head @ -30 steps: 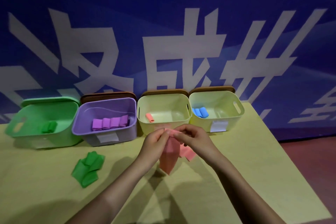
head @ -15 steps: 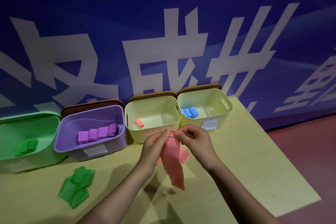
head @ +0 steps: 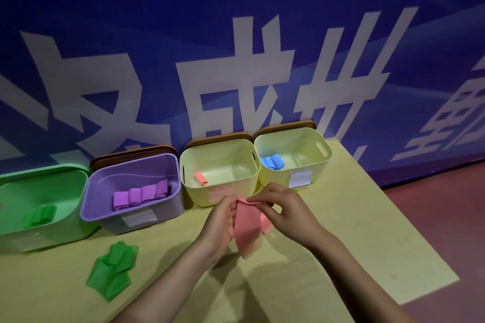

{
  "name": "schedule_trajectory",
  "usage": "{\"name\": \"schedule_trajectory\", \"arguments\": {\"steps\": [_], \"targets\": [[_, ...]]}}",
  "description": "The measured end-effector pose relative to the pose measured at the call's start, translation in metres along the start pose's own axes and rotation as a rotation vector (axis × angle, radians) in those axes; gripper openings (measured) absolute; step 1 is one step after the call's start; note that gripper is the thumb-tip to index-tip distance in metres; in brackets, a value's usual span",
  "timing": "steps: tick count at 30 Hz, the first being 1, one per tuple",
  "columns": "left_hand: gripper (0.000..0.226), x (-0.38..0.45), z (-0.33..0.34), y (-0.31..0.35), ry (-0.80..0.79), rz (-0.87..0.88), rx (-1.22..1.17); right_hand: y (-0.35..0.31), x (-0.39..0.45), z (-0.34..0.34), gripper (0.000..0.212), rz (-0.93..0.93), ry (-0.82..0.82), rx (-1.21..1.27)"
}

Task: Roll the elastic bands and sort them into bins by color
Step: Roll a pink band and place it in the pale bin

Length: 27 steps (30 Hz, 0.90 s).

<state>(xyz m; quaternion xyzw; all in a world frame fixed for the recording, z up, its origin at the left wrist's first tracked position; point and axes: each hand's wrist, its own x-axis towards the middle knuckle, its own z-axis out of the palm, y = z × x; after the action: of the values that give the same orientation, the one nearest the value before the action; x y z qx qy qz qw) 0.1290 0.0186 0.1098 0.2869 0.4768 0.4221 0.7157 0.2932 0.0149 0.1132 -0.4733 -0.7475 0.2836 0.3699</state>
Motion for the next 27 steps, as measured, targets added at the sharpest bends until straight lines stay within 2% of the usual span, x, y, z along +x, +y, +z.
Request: {"name": "schedule_trajectory", "arguments": {"steps": [6,10,12,15,17,21,25,27], "targets": [[0.025,-0.008,0.001,-0.003,-0.034,0.112,0.102,-0.009,-0.006,-0.005,0.032,0.09,-0.048,0.127],[0.023,-0.012,0.004,-0.006,0.005,0.174,0.239,-0.013,-0.011,0.0,0.016,0.242,0.054,0.297],[0.024,-0.015,0.008,-0.006,0.002,0.251,0.337,-0.015,-0.014,0.002,0.019,0.297,0.101,0.369],[0.025,-0.02,0.016,-0.001,-0.016,0.408,0.495,-0.017,-0.017,-0.002,0.006,0.344,0.131,0.4],[0.024,-0.023,0.019,0.001,-0.035,0.518,0.646,-0.018,-0.019,-0.009,0.005,0.361,0.117,0.413],[0.038,-0.024,0.026,0.002,-0.071,0.694,0.848,-0.019,-0.022,-0.028,0.003,0.359,0.075,0.402],[0.03,-0.023,0.03,0.001,-0.11,0.751,0.857,-0.028,-0.026,-0.034,0.011,0.292,0.111,0.346],[0.019,-0.023,0.033,0.0,-0.123,0.708,0.753,-0.033,-0.029,-0.032,0.011,0.239,0.164,0.24]]}}
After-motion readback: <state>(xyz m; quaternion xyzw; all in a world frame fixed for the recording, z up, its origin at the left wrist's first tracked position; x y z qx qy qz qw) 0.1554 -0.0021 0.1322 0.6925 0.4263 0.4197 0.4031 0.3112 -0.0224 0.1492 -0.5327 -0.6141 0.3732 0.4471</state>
